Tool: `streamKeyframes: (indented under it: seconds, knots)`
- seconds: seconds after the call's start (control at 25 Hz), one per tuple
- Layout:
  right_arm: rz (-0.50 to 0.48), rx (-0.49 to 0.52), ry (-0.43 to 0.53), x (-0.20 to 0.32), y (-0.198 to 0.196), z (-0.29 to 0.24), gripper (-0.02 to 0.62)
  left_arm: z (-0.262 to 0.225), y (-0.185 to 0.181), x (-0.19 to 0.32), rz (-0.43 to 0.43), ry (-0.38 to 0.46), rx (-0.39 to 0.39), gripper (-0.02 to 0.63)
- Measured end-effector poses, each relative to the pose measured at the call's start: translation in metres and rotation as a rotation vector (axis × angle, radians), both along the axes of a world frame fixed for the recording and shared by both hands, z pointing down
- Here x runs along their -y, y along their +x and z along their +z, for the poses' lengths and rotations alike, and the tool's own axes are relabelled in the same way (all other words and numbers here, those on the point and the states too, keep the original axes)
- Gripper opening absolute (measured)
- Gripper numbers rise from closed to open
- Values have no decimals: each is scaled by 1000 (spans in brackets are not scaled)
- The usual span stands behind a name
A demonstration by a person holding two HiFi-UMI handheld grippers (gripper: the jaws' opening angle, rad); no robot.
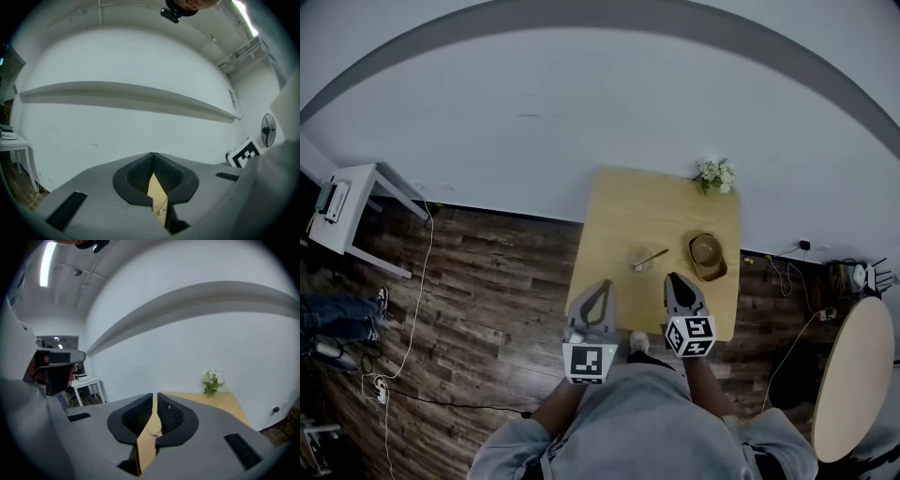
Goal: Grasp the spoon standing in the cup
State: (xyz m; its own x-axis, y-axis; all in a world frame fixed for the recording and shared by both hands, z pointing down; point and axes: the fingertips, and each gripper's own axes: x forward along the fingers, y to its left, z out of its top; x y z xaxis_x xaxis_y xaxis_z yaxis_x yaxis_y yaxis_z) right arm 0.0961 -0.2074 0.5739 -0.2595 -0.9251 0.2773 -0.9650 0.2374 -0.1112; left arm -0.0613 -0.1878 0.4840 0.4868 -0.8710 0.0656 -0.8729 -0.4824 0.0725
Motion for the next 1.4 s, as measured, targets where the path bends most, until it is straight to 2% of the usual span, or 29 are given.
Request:
streamKeyframes:
  seconds: [0.12,0.56,1.16,1.4]
  knots:
    - [14,82,-108,22,9,39,74,-2,2,14,-25,1,-4,2]
    - [18,102,-265,65,28,104,75,2,6,47,-100,-16,12,2]
    - [-12,153,-382,85,24,142,89,5,1,63,-178,-37,41,2]
    - [-37,149,-383,89,18,154,82,5,-6,60,-209,-37,54,2]
